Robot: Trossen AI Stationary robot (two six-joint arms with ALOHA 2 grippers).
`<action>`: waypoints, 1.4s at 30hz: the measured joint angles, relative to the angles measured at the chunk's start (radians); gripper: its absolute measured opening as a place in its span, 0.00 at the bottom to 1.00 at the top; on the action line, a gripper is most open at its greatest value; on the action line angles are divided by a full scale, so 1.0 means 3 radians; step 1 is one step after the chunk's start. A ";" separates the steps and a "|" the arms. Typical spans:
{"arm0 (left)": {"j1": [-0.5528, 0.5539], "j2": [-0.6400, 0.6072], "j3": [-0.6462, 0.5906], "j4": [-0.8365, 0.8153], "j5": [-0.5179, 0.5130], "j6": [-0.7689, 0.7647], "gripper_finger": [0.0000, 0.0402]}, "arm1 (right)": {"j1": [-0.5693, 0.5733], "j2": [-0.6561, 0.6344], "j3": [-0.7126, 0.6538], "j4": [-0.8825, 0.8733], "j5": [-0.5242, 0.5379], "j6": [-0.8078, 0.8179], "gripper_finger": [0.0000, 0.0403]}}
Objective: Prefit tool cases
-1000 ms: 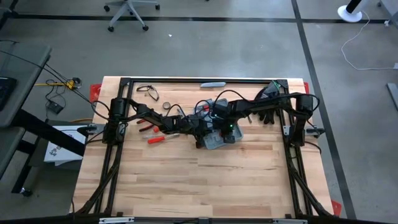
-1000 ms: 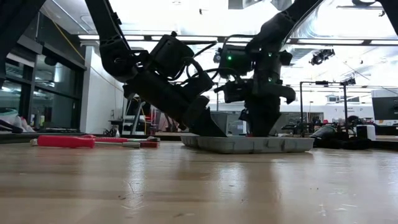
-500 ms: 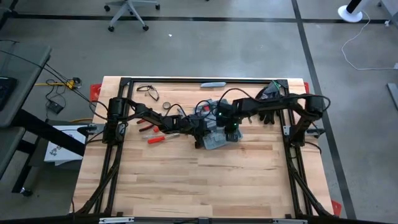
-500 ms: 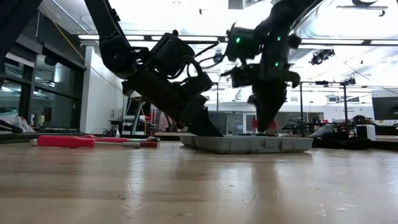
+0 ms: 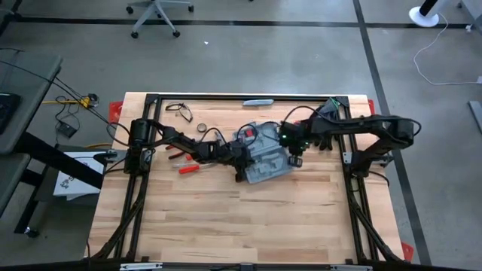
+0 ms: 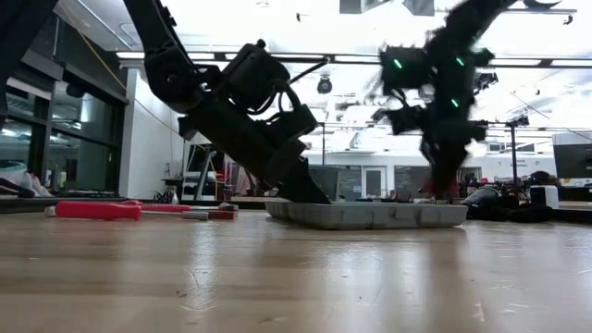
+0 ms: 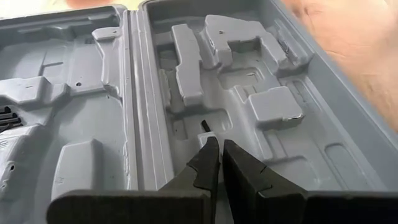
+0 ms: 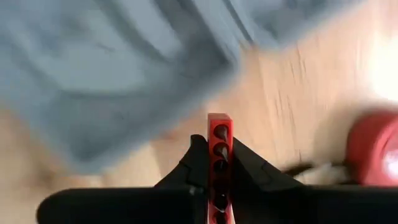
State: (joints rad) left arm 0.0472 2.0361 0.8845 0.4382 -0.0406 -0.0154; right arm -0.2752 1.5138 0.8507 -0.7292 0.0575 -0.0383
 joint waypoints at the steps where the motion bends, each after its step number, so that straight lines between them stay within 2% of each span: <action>1: -0.0013 0.0000 0.0000 0.0004 0.0003 0.0000 0.04 | -0.0051 -0.0057 -0.0158 0.0135 -0.0007 0.0060 0.06; 7: -0.0032 0.0001 -0.0001 0.0049 0.0032 0.0003 0.04 | -0.0246 -0.0184 -0.0796 0.0851 -0.0259 0.0444 0.06; 10: -0.0031 0.0001 -0.0001 0.0049 0.0032 0.0003 0.04 | -0.0246 -0.0189 -0.0924 0.0987 -0.0251 0.0523 0.13; 15: -0.0032 0.0001 -0.0001 0.0049 0.0021 -0.0023 0.04 | -0.0243 -0.0191 -0.0945 0.1054 -0.0265 0.0543 0.20; 42: -0.0031 0.0001 -0.0001 0.0049 0.0015 -0.0048 0.04 | -0.0240 -0.0311 -0.0970 0.1269 -0.0374 0.0538 0.22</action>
State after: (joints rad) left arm 0.0380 2.0365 0.8841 0.4530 -0.0360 -0.0299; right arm -0.3473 1.4204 0.5598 -0.3484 -0.0547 0.1230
